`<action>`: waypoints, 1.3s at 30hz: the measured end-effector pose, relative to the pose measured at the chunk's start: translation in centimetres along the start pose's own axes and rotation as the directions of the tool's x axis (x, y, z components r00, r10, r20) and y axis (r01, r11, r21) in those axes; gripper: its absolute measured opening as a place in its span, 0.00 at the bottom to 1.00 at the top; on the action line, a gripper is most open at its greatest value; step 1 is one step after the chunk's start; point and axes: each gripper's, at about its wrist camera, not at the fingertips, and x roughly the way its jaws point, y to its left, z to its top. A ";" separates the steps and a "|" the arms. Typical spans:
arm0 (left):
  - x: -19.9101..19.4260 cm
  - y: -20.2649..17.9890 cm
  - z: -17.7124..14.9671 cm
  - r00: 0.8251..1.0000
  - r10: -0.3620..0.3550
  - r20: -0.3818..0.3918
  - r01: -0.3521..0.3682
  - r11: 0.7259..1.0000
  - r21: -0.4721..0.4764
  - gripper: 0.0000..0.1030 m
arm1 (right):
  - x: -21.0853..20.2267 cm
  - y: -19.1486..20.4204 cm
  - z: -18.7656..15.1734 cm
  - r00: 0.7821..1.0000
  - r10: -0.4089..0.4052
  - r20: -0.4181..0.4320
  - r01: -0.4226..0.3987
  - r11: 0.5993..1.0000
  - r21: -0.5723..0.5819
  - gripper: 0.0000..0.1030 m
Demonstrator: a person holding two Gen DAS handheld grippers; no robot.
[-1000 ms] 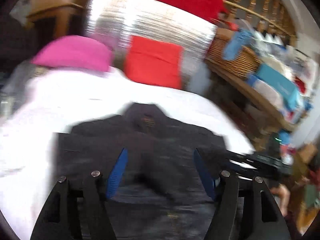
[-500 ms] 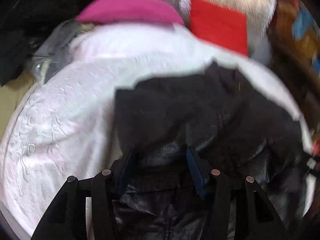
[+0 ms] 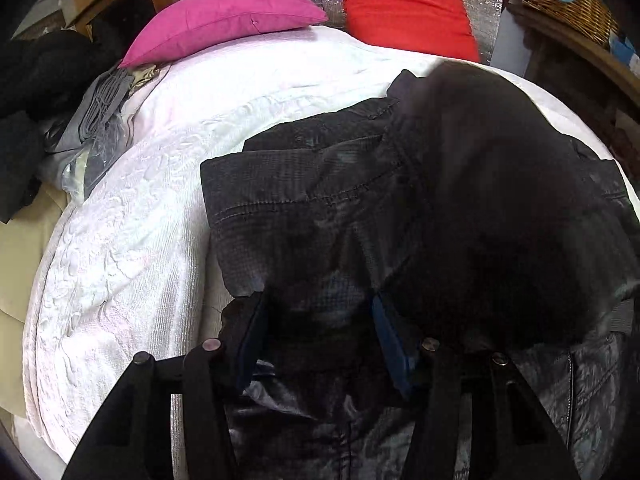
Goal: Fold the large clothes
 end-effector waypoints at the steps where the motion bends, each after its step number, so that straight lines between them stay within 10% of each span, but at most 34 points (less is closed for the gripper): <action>1: -0.1 0.1 0.0 1.000 -0.002 0.000 0.002 1.000 0.001 0.53 | 0.2 0.4 -0.1 1.000 0.002 -0.004 -0.002 1.000 -0.020 0.25; 9: -0.1 0.1 0.1 1.000 -0.010 -0.005 0.010 1.000 0.021 0.53 | 1.3 -0.6 0.9 0.997 -0.063 -0.034 0.064 0.997 0.039 0.28; 14: 0.3 0.3 0.5 1.000 -0.005 -0.006 0.005 1.000 0.020 0.53 | 2.2 0.2 0.1 0.998 0.031 -0.059 -0.030 0.999 0.010 0.67; 16: 0.3 0.3 0.4 1.000 -0.001 -0.003 0.001 1.000 0.024 0.53 | 2.6 1.3 -0.3 1.000 0.008 -0.027 -0.009 0.999 -0.048 0.54; 17: 0.3 0.3 0.4 1.000 0.001 -0.001 -0.001 1.000 0.028 0.53 | 2.9 1.7 -0.5 1.000 -0.002 -0.027 0.000 0.997 -0.072 0.23; 18: 0.3 0.3 0.4 1.000 0.000 0.000 0.000 1.000 0.028 0.53 | 3.4 2.3 -0.8 0.999 -0.021 -0.040 0.017 0.995 -0.103 0.20; 23: -0.9 1.2 0.7 0.999 -0.044 0.031 0.045 0.998 -0.040 0.53 | 0.9 5.4 -1.3 0.981 -0.117 0.152 0.152 0.958 -0.243 0.14; 29: -1.2 -0.1 1.1 0.995 -0.088 0.043 0.089 0.996 -0.011 0.54 | -5.6 4.9 1.9 0.853 -0.213 0.476 0.335 0.923 -0.188 0.14; 37: -0.4 0.1 1.3 0.998 -0.058 0.020 0.058 0.998 -0.002 0.58 | -1.6 -2.7 5.9 0.936 -0.260 0.237 0.263 0.965 0.020 0.19; 39: -1.0 1.0 1.5 0.996 -0.084 0.040 0.085 0.996 -0.037 0.58 | -3.1 -2.4 6.1 0.943 -0.216 0.254 0.214 0.976 0.034 0.37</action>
